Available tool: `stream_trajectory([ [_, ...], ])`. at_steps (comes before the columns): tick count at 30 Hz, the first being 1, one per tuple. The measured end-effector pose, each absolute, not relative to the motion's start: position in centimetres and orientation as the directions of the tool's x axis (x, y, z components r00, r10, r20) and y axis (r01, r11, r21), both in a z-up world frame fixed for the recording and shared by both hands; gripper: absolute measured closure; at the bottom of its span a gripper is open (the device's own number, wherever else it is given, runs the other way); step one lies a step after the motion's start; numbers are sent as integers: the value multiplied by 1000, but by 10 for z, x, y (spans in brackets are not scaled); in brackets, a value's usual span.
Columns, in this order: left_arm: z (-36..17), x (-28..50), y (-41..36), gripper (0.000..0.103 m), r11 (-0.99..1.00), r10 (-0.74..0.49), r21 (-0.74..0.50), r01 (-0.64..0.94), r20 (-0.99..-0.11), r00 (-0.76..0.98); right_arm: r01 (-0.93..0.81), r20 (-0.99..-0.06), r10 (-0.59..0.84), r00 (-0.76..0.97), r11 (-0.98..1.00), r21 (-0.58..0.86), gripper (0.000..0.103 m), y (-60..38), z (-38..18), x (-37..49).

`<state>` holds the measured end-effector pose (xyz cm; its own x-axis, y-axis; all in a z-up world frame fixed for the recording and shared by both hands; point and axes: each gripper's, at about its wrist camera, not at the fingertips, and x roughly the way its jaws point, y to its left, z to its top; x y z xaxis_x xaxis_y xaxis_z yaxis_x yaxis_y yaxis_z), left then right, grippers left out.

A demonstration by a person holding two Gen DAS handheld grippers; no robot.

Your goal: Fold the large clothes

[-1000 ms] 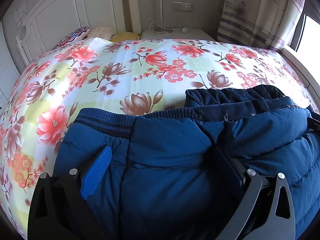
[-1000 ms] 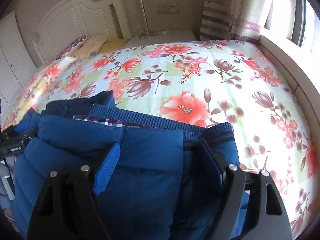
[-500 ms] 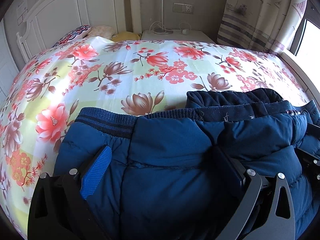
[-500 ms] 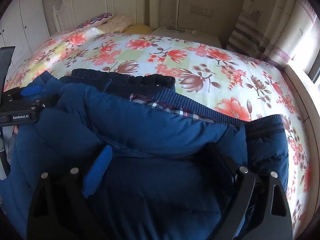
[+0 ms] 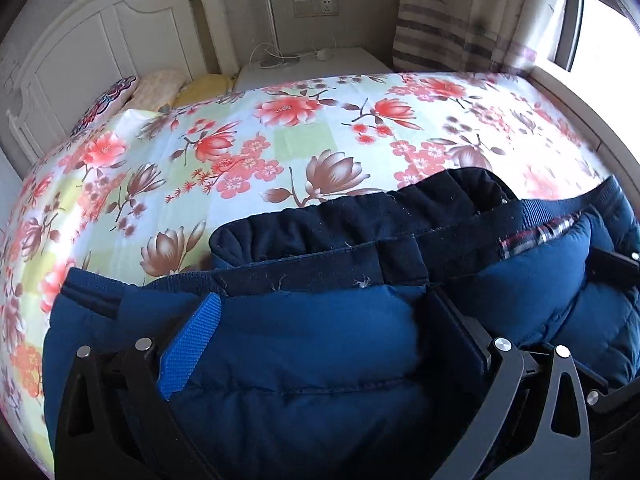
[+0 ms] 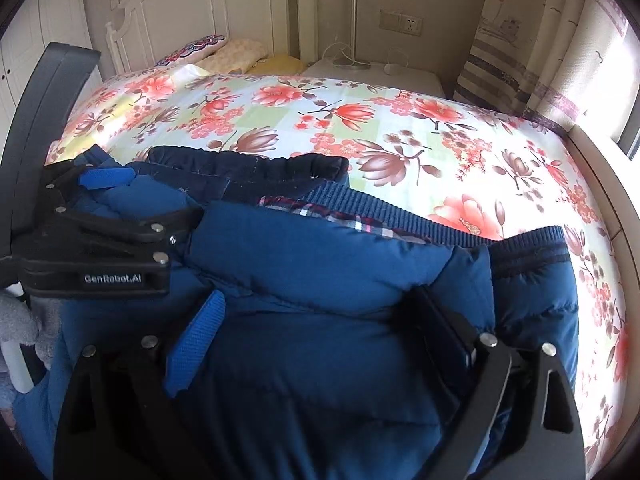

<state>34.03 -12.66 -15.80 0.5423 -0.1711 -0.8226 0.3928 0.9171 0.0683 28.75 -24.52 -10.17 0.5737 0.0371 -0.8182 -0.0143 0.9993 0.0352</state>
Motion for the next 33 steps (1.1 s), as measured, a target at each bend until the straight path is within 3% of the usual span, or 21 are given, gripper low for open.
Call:
stream_trajectory([
  [7, -126, 335, -90, 4, 926, -164, 83, 367, -789, 592, -12, -815, 54, 577, 998, 57, 9, -248, -102, 286],
  [11, -135, 363, -16, 4, 972, -36, 108, 210, -812, 582, -12, -817, 49, 575, 999, 52, 9, -247, -102, 287],
  [12, -149, 371, 1, 4, 978, -39, 80, 195, -842, 539, -12, -817, 51, 575, 998, 54, 9, -247, -102, 287],
  [13, -160, 375, 17, 4, 979, -117, -17, 202, -862, 494, -12, -817, 52, 574, 998, 56, 9, -246, -102, 287],
  [15, -163, 377, 40, 4, 973, -220, -158, 165, -845, 487, -11, -818, 43, 574, 999, 45, 9, -245, -103, 287],
  [16, -163, 376, 42, 4, 974, -221, -164, 156, -840, 496, -11, -818, 42, 574, 999, 43, 9, -244, -103, 287],
  [22, -139, 352, 33, 4, 993, -81, -11, 115, -779, 621, -11, -818, 47, 573, 999, 49, 9, -245, -103, 287],
  [25, -107, 317, 25, 4, 974, -189, -48, 222, -714, 674, -11, -820, 51, 571, 998, 54, 9, -246, -103, 288],
  [28, -110, 288, -4, 4, 938, -220, 33, 344, -712, 667, -12, -818, 52, 573, 998, 55, 9, -246, -103, 288],
  [30, -140, 284, -27, 4, 912, -161, 131, 389, -757, 633, -15, -815, 63, 576, 998, 66, 8, -246, -103, 287],
  [33, -153, 289, -37, 4, 907, -122, 159, 391, -788, 604, -16, -811, 54, 583, 998, 55, 8, -246, -99, 285],
])
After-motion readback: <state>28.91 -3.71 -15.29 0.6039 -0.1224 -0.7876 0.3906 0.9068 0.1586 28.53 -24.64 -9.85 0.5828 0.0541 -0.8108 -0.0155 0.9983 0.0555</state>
